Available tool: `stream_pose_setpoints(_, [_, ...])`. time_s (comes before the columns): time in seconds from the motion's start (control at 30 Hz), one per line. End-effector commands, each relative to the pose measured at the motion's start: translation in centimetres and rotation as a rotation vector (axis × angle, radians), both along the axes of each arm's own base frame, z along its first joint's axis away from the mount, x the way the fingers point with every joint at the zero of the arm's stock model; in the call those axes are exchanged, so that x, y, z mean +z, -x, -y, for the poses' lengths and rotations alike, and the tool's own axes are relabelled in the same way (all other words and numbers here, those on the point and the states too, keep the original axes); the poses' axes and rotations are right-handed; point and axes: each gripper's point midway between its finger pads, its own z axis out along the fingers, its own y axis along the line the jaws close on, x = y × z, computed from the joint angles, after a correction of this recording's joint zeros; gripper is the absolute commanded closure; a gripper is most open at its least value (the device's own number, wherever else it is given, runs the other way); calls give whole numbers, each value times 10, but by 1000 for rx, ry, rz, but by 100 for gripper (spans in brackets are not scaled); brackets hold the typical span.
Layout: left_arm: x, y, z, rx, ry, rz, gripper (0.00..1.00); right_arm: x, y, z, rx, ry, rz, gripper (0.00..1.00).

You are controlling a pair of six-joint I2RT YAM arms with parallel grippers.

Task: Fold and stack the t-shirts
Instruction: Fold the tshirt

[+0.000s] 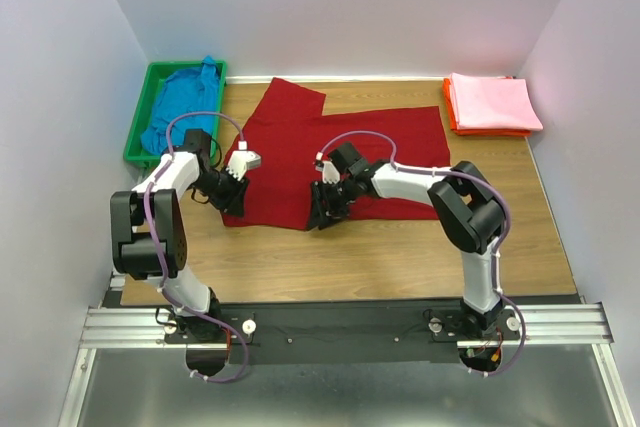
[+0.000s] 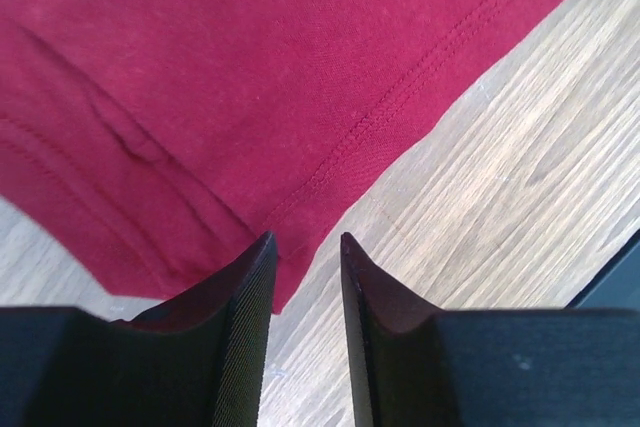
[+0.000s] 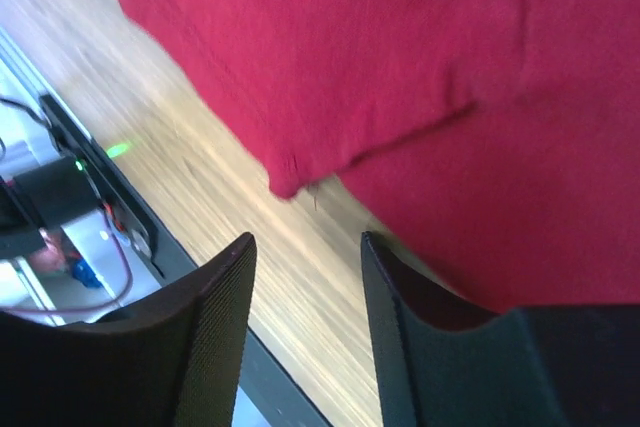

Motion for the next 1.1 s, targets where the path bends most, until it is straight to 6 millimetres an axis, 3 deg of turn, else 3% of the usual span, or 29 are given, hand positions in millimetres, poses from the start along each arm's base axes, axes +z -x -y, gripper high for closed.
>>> stream_pose_setpoints(0.0, [13, -9, -5, 42, -20, 48, 59, -22, -10, -8, -55, 42, -16, 48])
stream_pose_setpoints(0.43, [1, 0, -7, 39, -34, 4, 57, -38, -1, -20, -55, 44, -98, 55])
stream_pose_setpoints(0.67, [-12, 4, -7, 42, -41, -41, 57, -41, 2, -19, -51, 46, -111, 71])
stream_pose_setpoints(1.07, [-25, 6, -9, 59, -66, -78, 57, -39, 2, -19, -36, 42, -98, 86])
